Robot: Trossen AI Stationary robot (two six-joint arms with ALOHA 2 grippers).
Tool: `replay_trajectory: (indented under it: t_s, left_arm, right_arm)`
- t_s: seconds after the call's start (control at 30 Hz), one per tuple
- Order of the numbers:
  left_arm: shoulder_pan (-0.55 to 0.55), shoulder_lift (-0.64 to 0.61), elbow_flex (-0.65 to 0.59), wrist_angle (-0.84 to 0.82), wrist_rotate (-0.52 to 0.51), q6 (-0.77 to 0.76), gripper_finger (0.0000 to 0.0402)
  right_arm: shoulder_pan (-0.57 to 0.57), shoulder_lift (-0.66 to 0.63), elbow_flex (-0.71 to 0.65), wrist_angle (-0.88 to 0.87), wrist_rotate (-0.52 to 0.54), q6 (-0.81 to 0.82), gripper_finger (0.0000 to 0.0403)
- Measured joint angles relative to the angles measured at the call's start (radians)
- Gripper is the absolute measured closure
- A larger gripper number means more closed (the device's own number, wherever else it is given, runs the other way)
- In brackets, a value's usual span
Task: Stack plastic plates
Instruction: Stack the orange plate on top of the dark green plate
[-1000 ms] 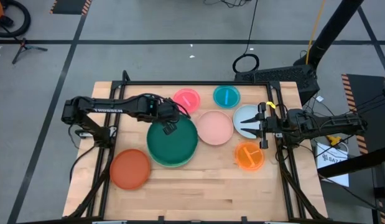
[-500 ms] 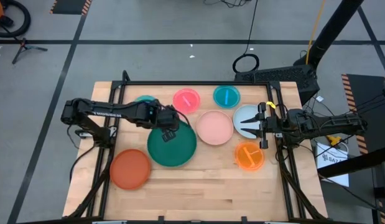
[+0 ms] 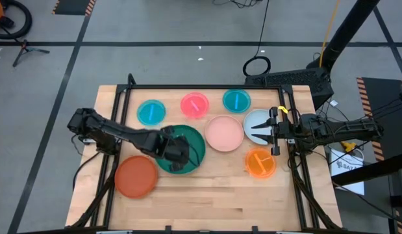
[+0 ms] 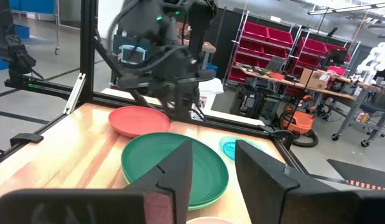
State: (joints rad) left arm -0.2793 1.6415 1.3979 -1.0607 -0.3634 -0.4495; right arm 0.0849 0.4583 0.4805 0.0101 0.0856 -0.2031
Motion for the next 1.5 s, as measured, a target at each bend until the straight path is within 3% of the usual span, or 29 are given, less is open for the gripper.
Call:
replay_trajectory:
  t_s: [0.17,0.4,0.63,0.8,1.07,1.27,1.5]
  left_arm:
    - [-0.056,0.036,0.000,-0.048,0.087,-0.042,0.0344]
    - [-0.128,0.043,0.000,-0.053,0.095,-0.051,0.0344]
    - [-0.175,0.044,0.000,-0.054,-0.028,-0.004,0.0344]
    - [-0.203,0.043,0.000,-0.055,-0.127,0.040,0.0344]
    - [-0.250,0.039,0.000,-0.088,-0.192,0.089,0.0344]
    - [-0.294,0.023,0.000,-0.176,-0.208,0.023,0.0344]
    - [-0.369,-0.064,-0.057,-0.168,-0.246,-0.077,0.0344]
  right_arm:
    - [0.000,0.000,0.000,0.000,0.000,0.000,0.0289]
    - [0.000,0.000,0.000,0.020,0.025,0.018,0.0289]
    - [0.000,0.027,0.001,0.036,0.149,0.073,0.0289]
    - [0.000,0.091,0.006,0.108,0.149,0.111,0.0289]
    - [0.003,0.259,0.075,0.104,0.125,0.197,0.0289]
    - [0.015,0.392,0.153,0.084,0.093,0.243,0.0289]
    - [0.043,0.522,0.223,0.078,0.094,0.245,0.0289]
